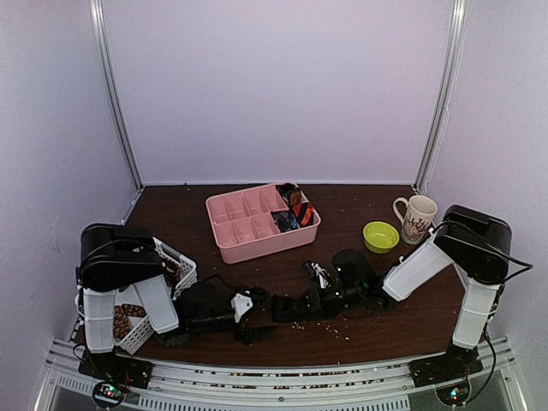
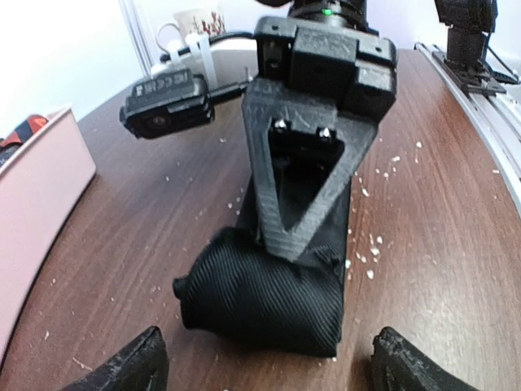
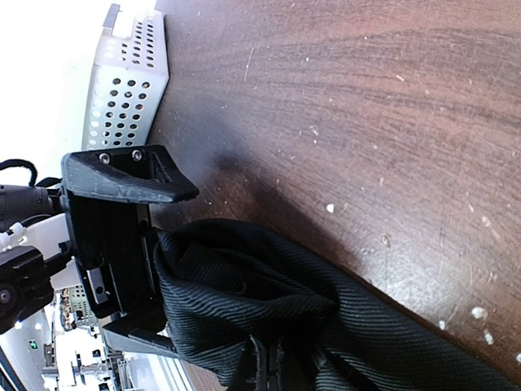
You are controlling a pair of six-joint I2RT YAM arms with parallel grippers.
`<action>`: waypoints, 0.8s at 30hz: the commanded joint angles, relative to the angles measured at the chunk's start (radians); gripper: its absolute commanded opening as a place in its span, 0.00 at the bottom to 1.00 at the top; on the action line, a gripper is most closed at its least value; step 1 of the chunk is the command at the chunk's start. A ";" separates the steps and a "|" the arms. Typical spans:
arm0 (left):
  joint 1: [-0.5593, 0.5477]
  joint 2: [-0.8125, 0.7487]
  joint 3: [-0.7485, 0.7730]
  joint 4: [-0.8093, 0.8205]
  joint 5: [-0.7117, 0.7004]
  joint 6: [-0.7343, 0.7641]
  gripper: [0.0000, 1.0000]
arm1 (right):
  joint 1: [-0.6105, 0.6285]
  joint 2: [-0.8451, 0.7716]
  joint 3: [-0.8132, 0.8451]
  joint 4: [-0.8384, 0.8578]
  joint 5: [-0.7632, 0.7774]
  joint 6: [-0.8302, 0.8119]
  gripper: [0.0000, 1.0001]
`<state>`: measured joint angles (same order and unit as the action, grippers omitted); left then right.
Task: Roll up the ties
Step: Roll the tie at the center of the board.
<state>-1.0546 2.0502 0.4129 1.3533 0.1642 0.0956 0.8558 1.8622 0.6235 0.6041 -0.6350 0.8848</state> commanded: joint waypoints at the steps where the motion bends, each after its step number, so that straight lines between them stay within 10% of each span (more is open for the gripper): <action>1: -0.003 0.068 0.035 0.168 0.017 0.014 0.89 | -0.017 0.057 -0.046 -0.173 0.072 -0.017 0.00; 9: 0.009 0.141 0.116 0.110 0.068 -0.011 0.84 | -0.021 0.055 -0.049 -0.170 0.066 -0.018 0.00; 18: 0.027 0.072 0.140 -0.130 0.098 -0.015 0.39 | -0.022 0.003 -0.055 -0.148 0.054 -0.025 0.00; 24: 0.027 -0.055 0.136 -0.397 0.077 -0.038 0.29 | -0.022 -0.154 -0.062 -0.157 0.064 -0.059 0.22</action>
<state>-1.0332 2.0670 0.5499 1.2072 0.2478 0.0704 0.8436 1.7954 0.5865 0.5636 -0.6331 0.8604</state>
